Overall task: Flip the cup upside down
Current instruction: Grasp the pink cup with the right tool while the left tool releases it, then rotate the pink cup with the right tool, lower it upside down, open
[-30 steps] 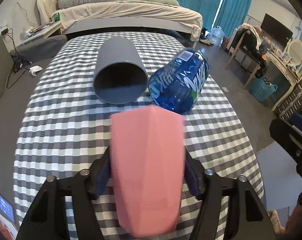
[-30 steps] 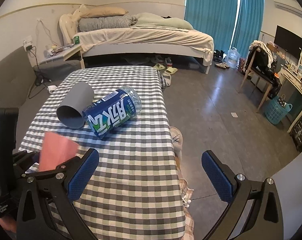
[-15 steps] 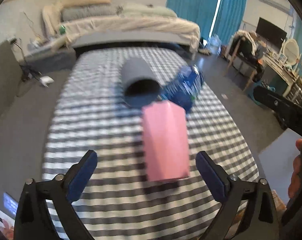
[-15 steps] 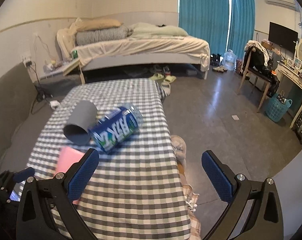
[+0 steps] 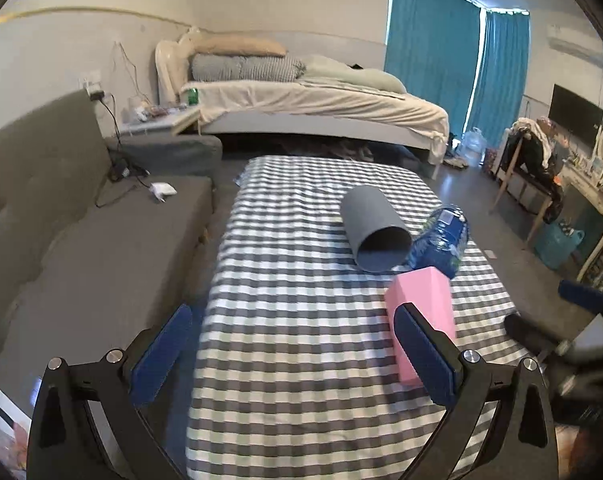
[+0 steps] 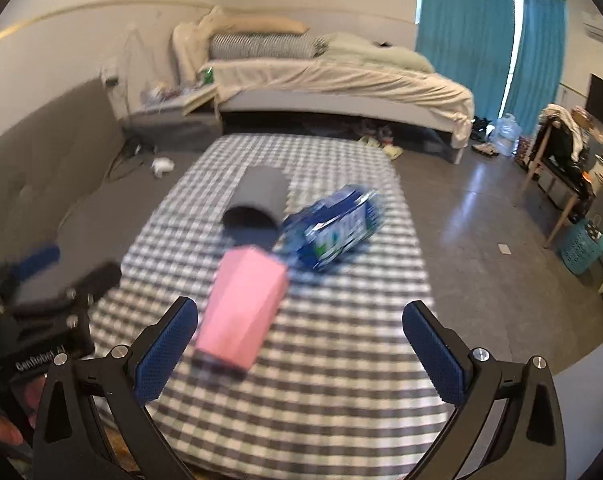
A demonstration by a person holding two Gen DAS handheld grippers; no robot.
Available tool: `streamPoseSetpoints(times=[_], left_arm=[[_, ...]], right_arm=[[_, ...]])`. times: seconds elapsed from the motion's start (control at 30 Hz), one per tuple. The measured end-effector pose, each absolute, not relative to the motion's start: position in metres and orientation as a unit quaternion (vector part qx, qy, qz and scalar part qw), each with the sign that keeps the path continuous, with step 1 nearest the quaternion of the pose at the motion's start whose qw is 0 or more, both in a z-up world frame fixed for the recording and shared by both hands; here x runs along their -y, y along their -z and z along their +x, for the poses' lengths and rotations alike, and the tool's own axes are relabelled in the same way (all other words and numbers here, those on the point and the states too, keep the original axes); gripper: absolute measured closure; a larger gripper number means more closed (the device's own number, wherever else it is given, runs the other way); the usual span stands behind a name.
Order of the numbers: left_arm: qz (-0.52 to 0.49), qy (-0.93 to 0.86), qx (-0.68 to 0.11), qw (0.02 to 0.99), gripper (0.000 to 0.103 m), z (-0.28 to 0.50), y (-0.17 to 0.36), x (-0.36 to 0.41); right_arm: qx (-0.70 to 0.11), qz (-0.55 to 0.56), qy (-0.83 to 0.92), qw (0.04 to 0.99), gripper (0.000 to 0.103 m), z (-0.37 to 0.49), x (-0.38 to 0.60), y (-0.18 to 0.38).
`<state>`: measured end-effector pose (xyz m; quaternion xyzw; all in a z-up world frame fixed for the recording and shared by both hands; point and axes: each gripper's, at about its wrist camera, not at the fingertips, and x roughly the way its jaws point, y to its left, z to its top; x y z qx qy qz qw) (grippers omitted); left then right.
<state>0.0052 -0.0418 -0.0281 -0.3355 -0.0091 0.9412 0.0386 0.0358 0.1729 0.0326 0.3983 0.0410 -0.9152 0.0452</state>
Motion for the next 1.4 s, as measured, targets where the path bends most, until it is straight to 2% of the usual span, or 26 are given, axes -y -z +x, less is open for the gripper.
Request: streamPoseSetpoints(times=[0.1, 0.2, 0.43, 0.53, 0.6, 0.63, 0.7, 0.97, 1.4], left_arm=[[-0.328, -0.944, -0.006, 0.017, 0.000, 0.005, 0.031, 0.048], [-0.333, -0.943, 0.012, 0.015, 0.000, 0.002, 0.036, 0.062], [-0.348, -0.936, 0.054, -0.005, 0.000, -0.007, 0.052, 0.099], [-0.355, -0.932, 0.067, -0.011, 0.000, -0.010, 0.058, 0.107], [-0.359, -0.931, 0.070, -0.011, 0.000, -0.011, 0.061, 0.109], [-0.363, -0.929, 0.071, -0.011, 0.000, -0.012, 0.064, 0.109], [-0.369, -0.927, 0.070, -0.008, 0.000, -0.014, 0.067, 0.108], [-0.377, -0.925, 0.039, 0.017, 0.000, -0.021, 0.067, 0.083], [-0.380, -0.925, 0.012, 0.019, 0.000, -0.021, 0.057, 0.059]], right_arm=[[-0.024, 0.434, 0.899, 0.059, 0.001, 0.028, -0.163, -0.012], [-0.001, 0.459, 0.886, 0.066, 0.001, 0.021, -0.160, 0.002], [-0.017, 0.488, 0.870, 0.067, 0.001, 0.012, -0.145, 0.027], [-0.015, 0.503, 0.862, 0.066, 0.011, 0.005, -0.142, 0.038], [-0.011, 0.512, 0.856, 0.067, 0.023, 0.001, -0.143, 0.043], [-0.008, 0.517, 0.853, 0.072, 0.035, 0.000, -0.143, 0.044], [-0.007, 0.516, 0.852, 0.082, 0.042, 0.002, -0.143, 0.042], [-0.063, 0.459, 0.881, 0.095, 0.044, 0.017, -0.144, 0.010], [-0.028, 0.421, 0.900, 0.112, 0.047, 0.014, -0.163, -0.015]])
